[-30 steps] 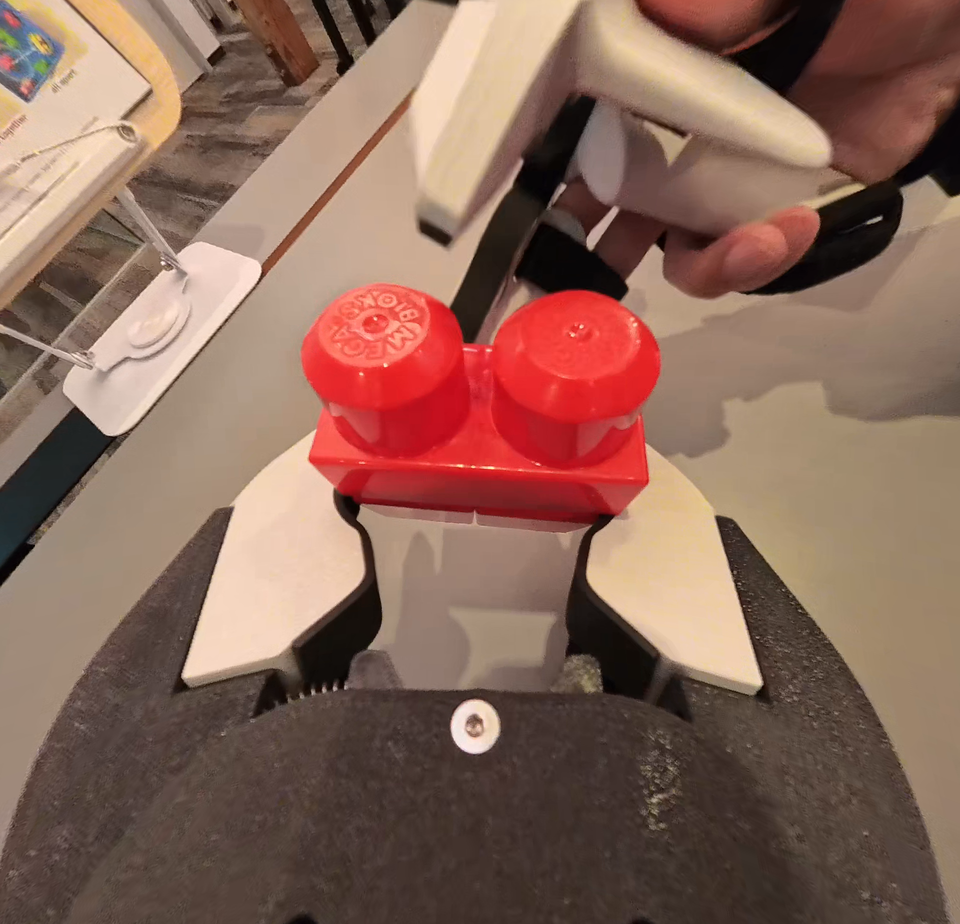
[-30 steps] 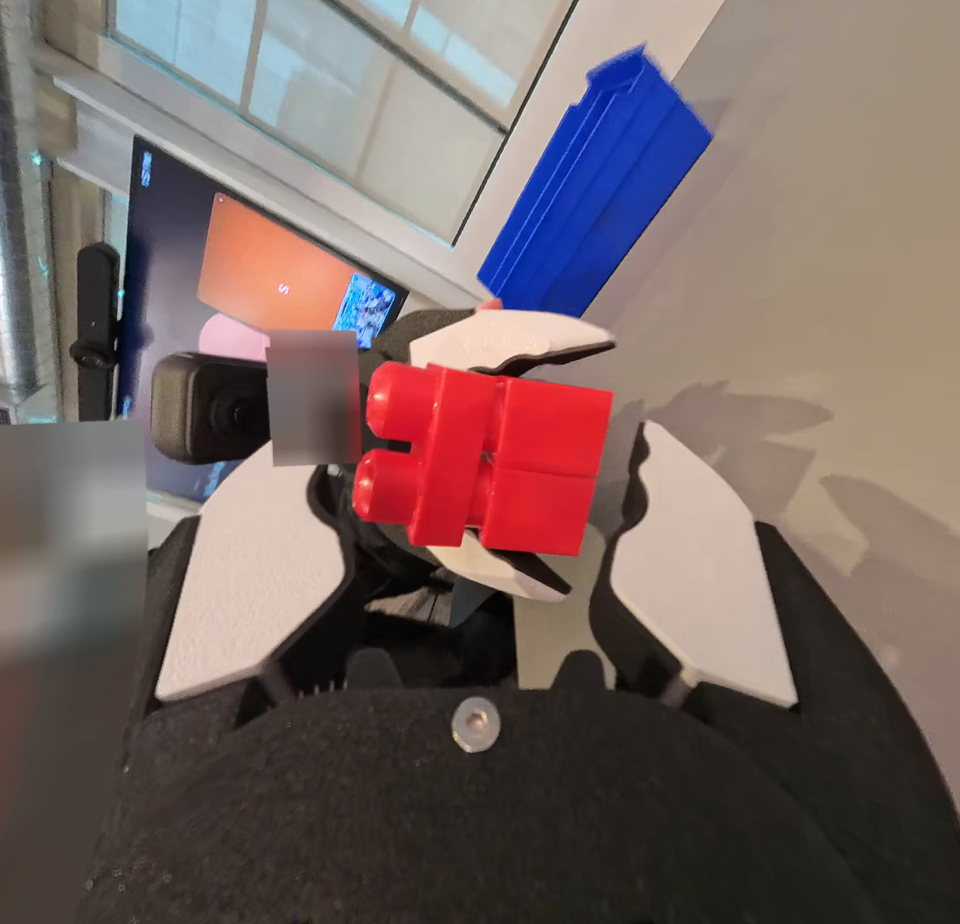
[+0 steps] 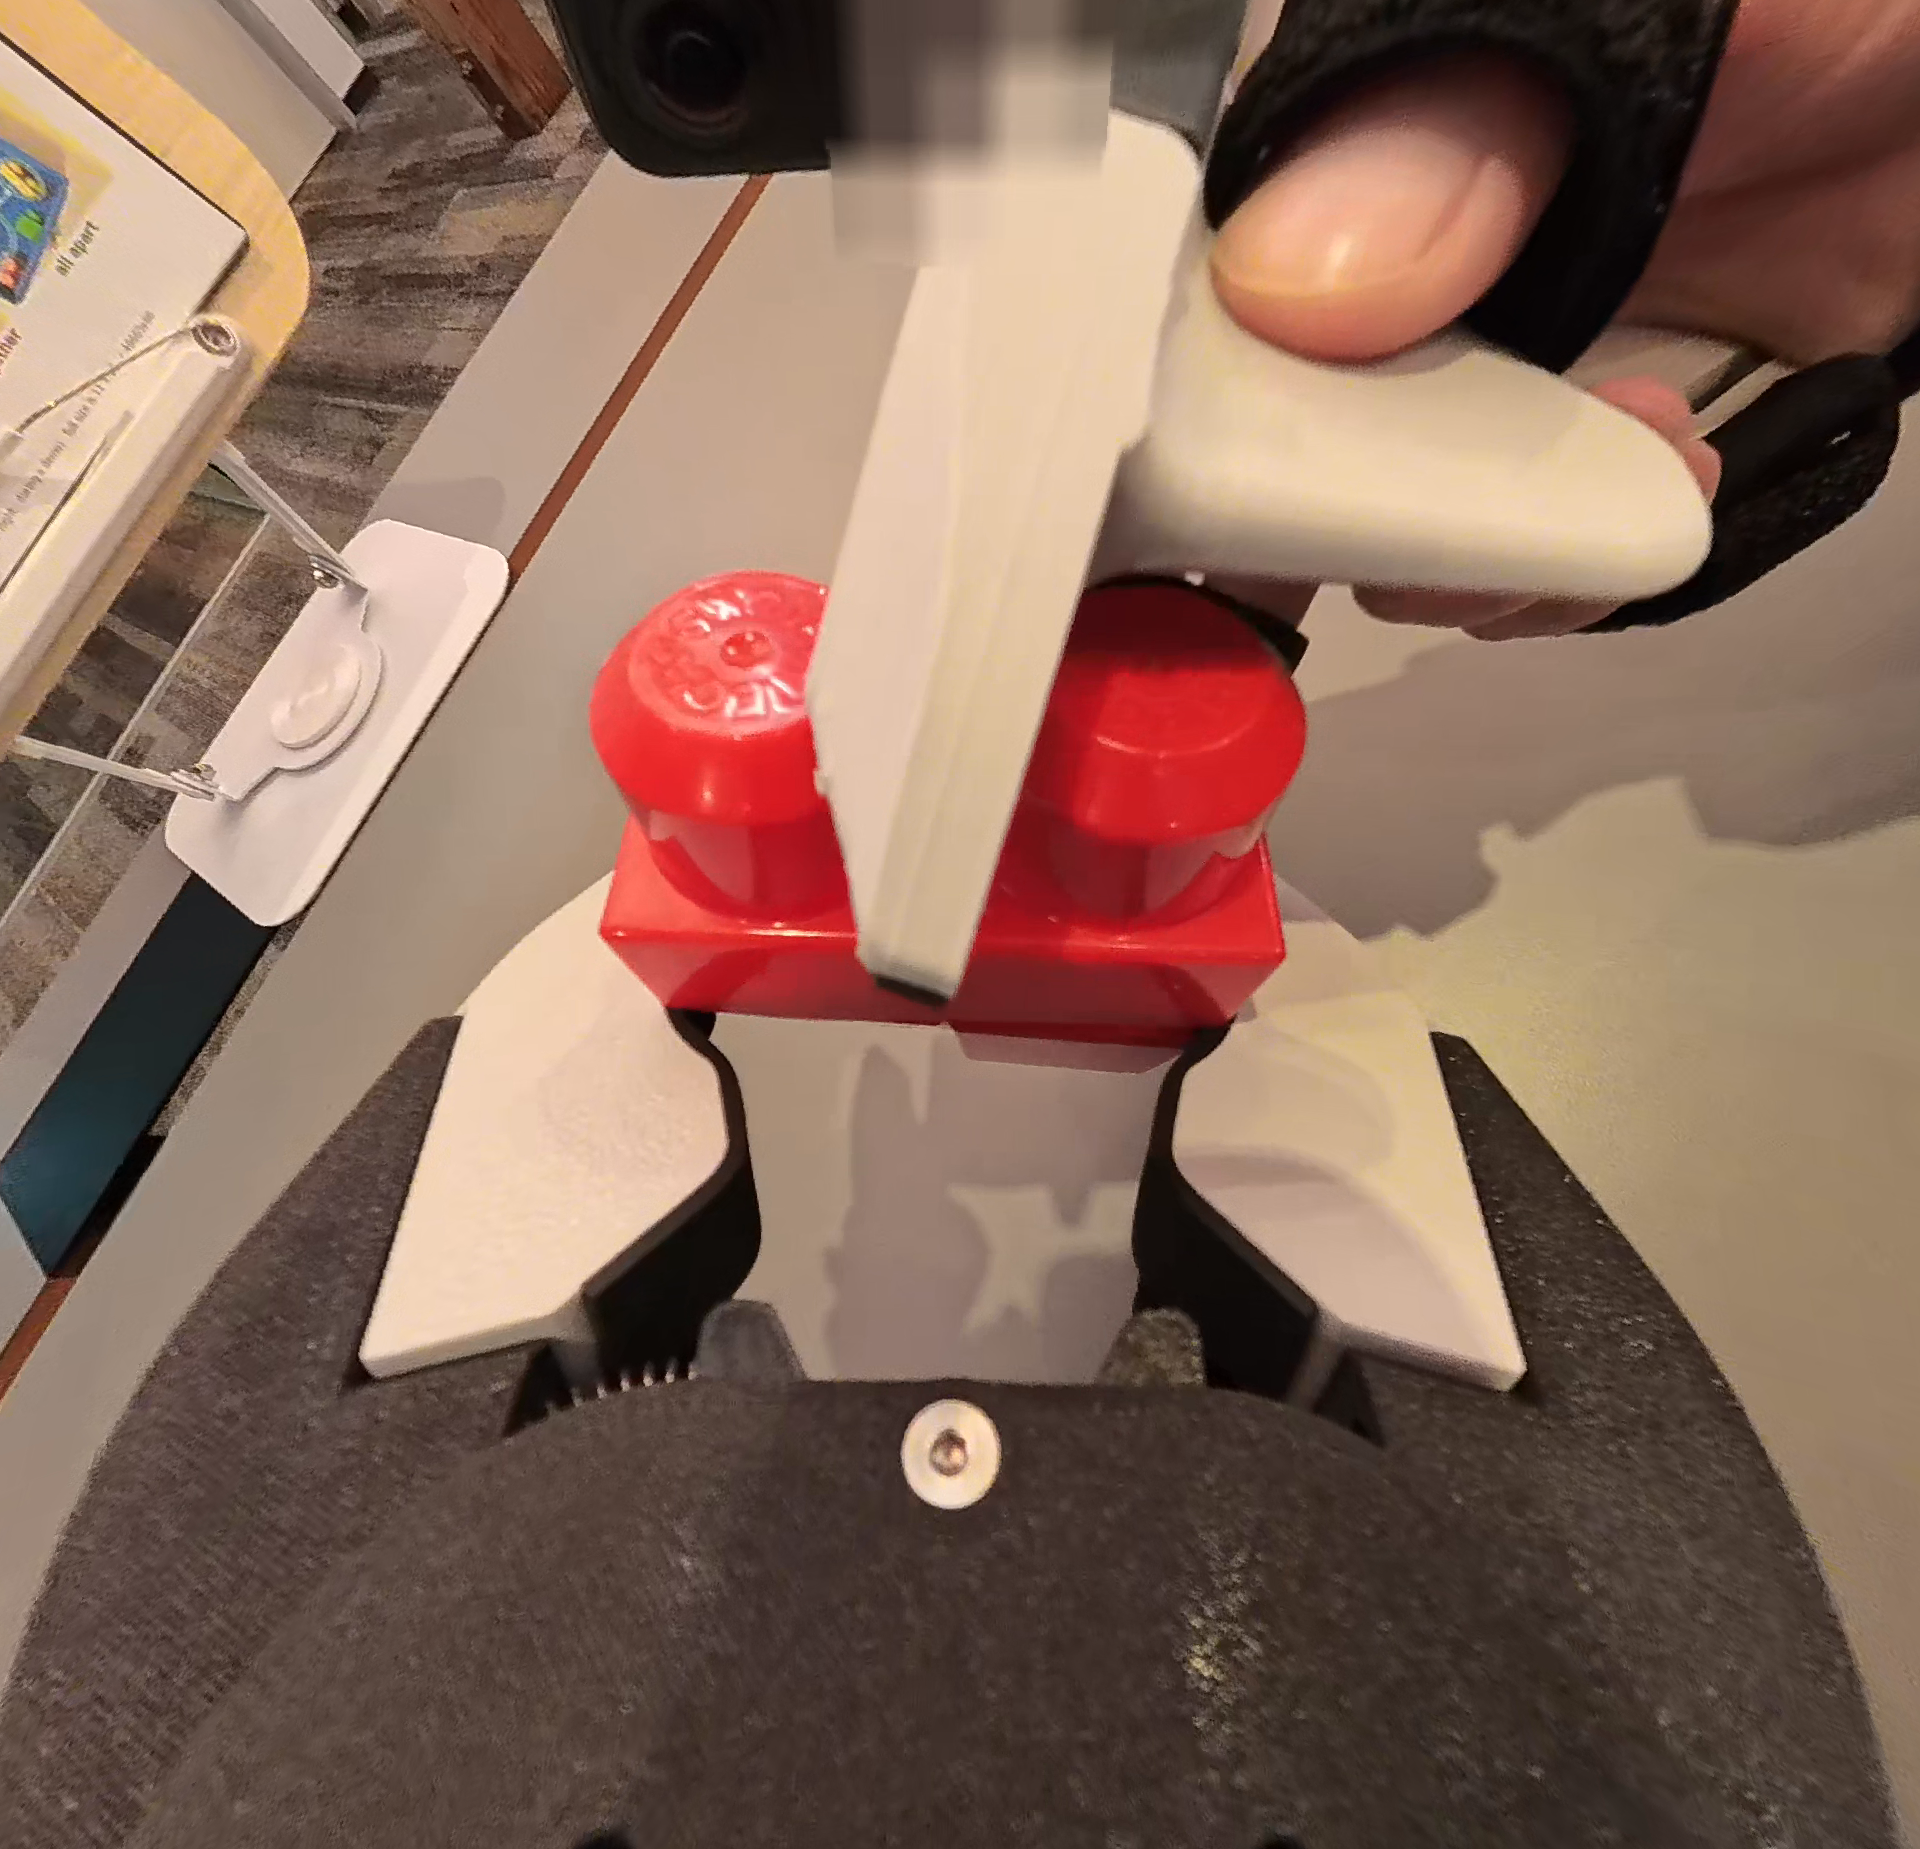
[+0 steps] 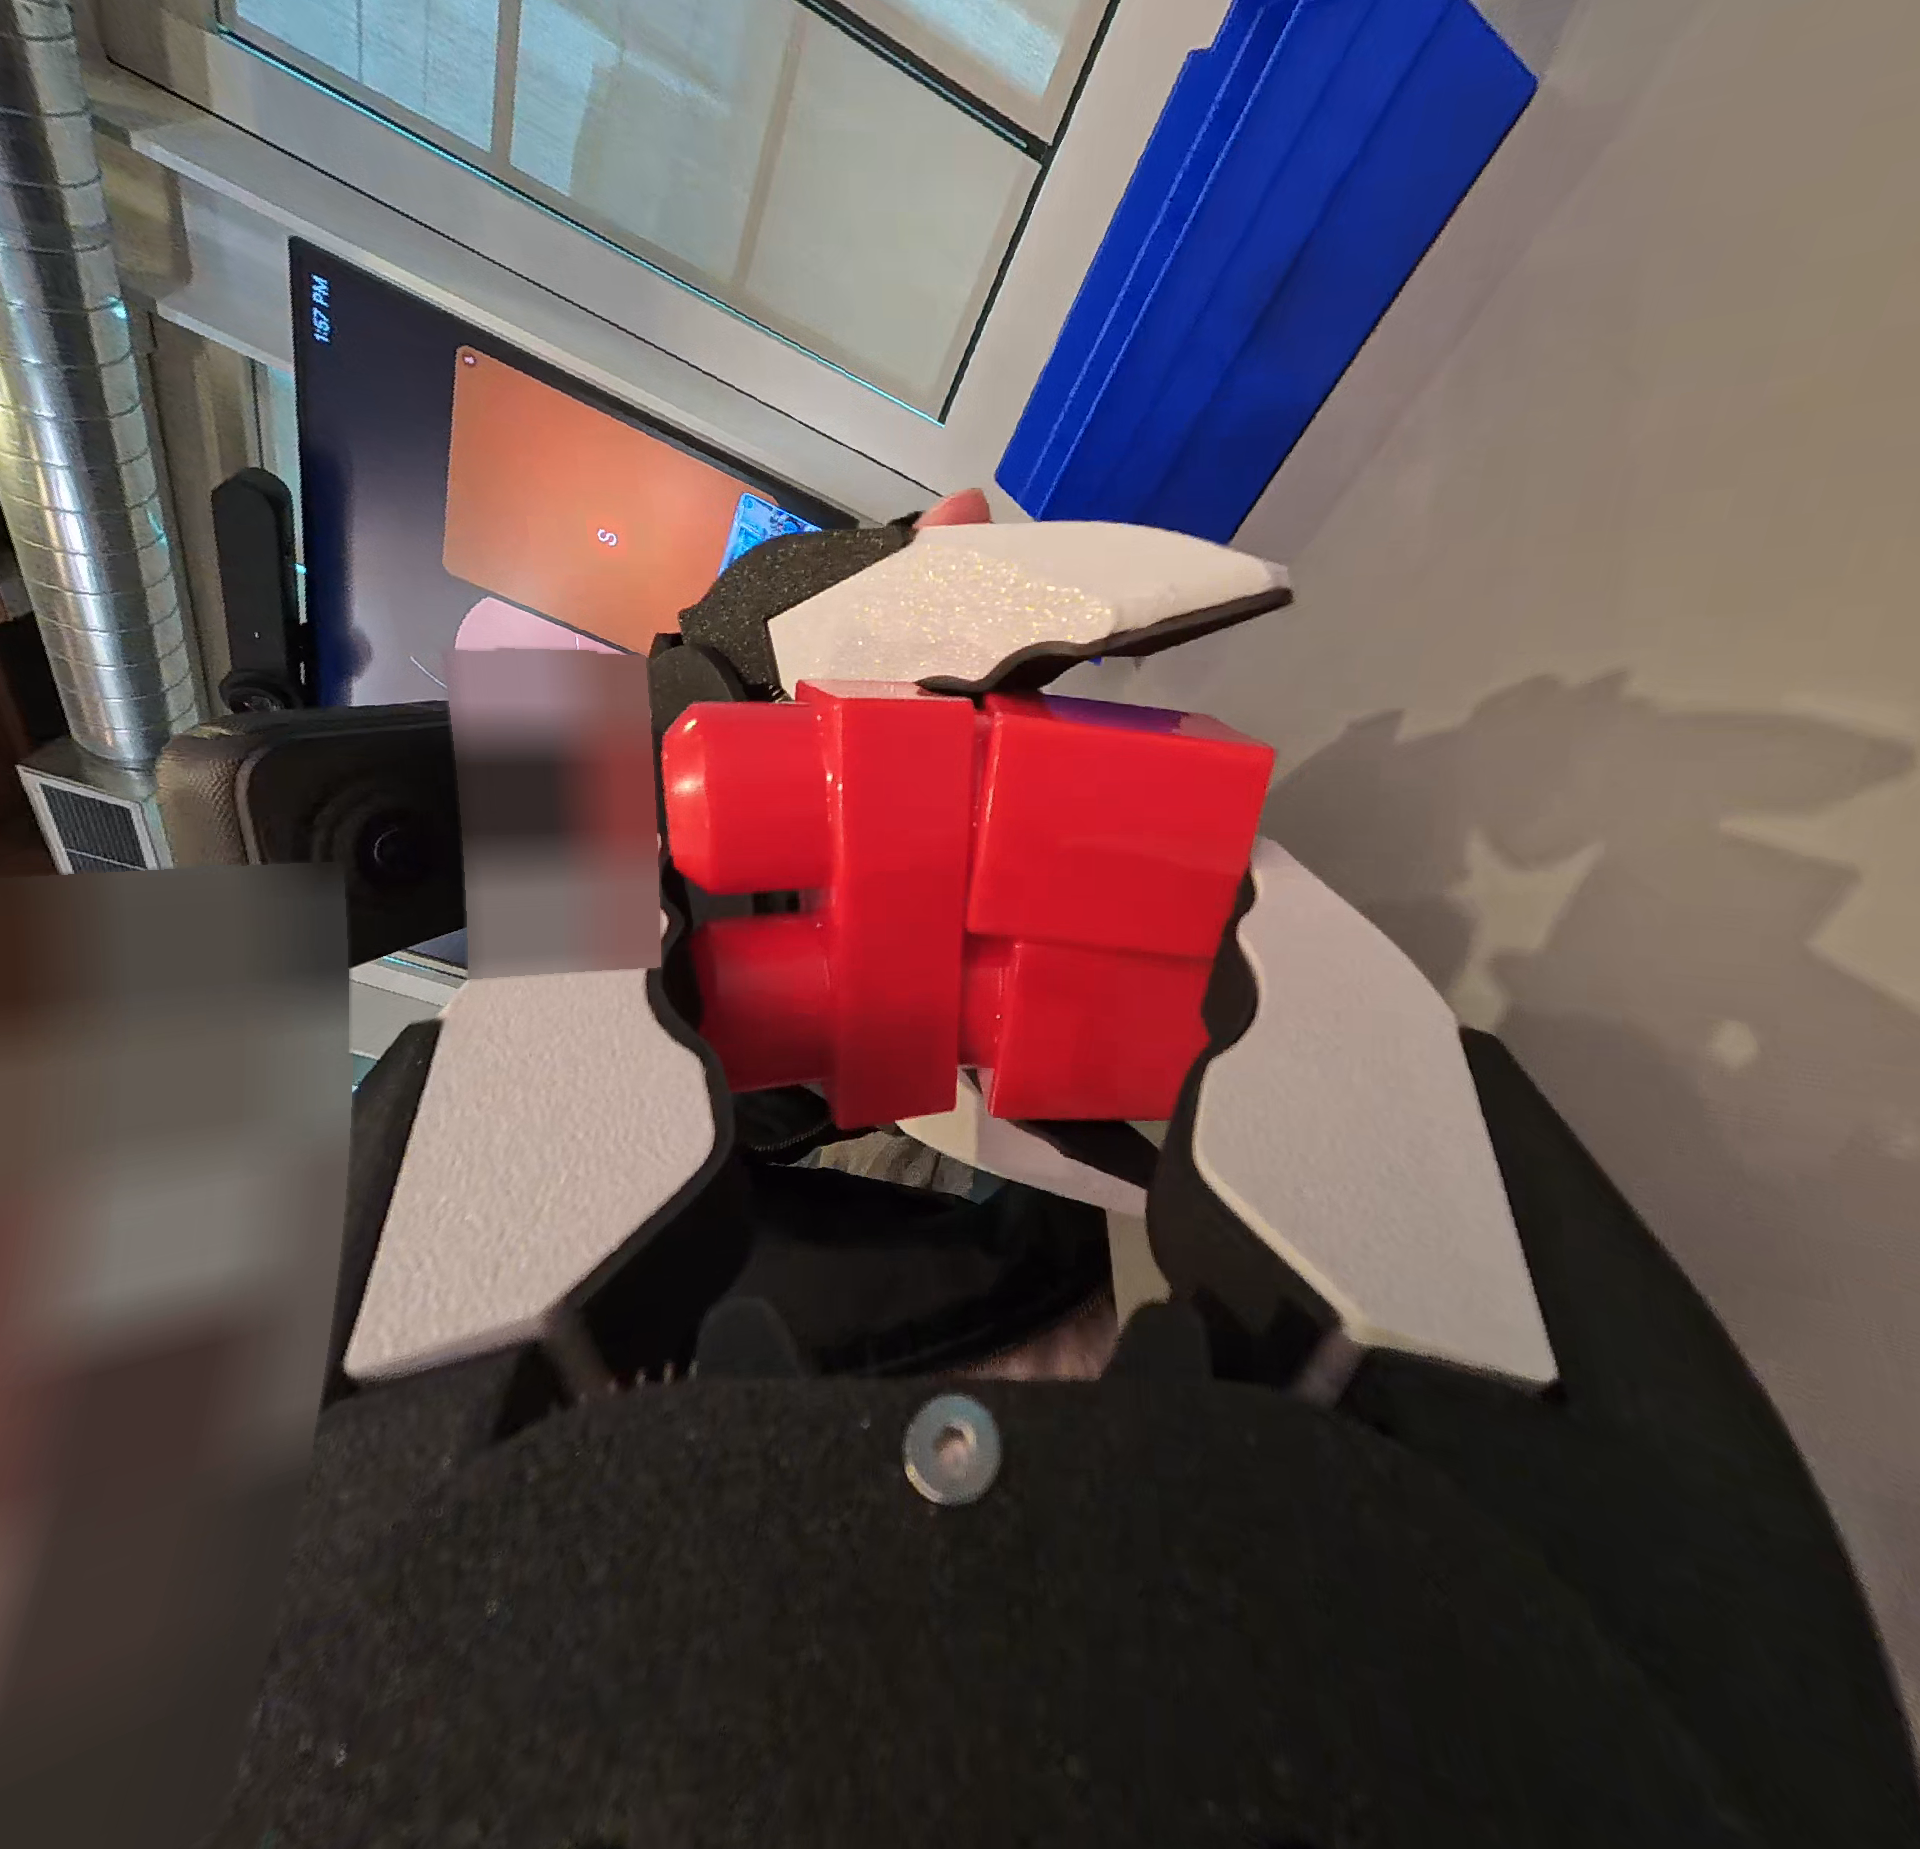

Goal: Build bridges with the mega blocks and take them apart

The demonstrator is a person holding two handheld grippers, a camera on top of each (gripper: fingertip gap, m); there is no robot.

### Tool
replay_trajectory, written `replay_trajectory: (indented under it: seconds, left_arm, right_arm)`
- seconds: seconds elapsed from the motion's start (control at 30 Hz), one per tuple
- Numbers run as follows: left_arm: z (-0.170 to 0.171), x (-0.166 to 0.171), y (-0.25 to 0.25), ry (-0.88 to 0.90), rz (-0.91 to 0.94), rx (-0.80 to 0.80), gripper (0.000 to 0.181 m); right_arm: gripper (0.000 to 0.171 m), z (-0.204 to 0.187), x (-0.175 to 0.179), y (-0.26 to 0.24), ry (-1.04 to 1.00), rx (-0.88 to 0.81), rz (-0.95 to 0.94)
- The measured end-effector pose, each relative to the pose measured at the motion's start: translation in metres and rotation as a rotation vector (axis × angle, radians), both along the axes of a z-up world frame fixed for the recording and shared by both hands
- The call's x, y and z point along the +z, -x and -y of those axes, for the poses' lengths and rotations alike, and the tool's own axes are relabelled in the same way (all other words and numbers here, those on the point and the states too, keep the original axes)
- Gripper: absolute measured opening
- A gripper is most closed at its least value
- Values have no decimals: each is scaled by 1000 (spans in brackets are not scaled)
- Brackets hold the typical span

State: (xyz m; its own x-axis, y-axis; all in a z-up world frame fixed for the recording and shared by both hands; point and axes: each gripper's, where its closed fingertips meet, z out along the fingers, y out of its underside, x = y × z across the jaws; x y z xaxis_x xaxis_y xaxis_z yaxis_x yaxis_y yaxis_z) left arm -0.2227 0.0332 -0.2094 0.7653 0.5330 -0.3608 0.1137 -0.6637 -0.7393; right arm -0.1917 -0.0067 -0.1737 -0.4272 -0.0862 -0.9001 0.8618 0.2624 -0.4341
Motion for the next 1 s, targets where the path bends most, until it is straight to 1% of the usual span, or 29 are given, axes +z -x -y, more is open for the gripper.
replay_trajectory:
  seconds: [0.13, 0.2, 0.27, 0.3, 0.4, 0.5, 0.67, 1.0]
  left_arm:
    - [-1, 4, 1, 10, -7, -11, 90]
    - [-5, 9, 0, -5, -16, -22, 90]
    - [-5, 10, 0, 25, -48, -20, 90]
    - [-5, 8, 1, 52, -57, -17, 90]
    - [-7, 8, 2, 61, -51, -12, 90]
    - [-12, 13, 2, 38, -25, -16, 90]
    - [-12, 14, 5, 55, -23, -16, 90]
    - [-15, 18, 2, 49, -58, -39, 90]
  right_arm:
    - [97, -1, 5, 1, 33, -20, 3]
    - [100, -3, 9, -1, 58, -5, 15]
    - [115, -6, 19, -1, 104, -1, 72]
    - [118, -7, 21, 0, 113, -2, 101]
    - [105, -6, 15, 2, 64, -21, 72]
    - [104, -4, 16, 5, 74, -54, 112]
    - [101, -6, 17, 7, 73, -67, 69]
    - [99, -8, 19, 3, 124, -33, 67]
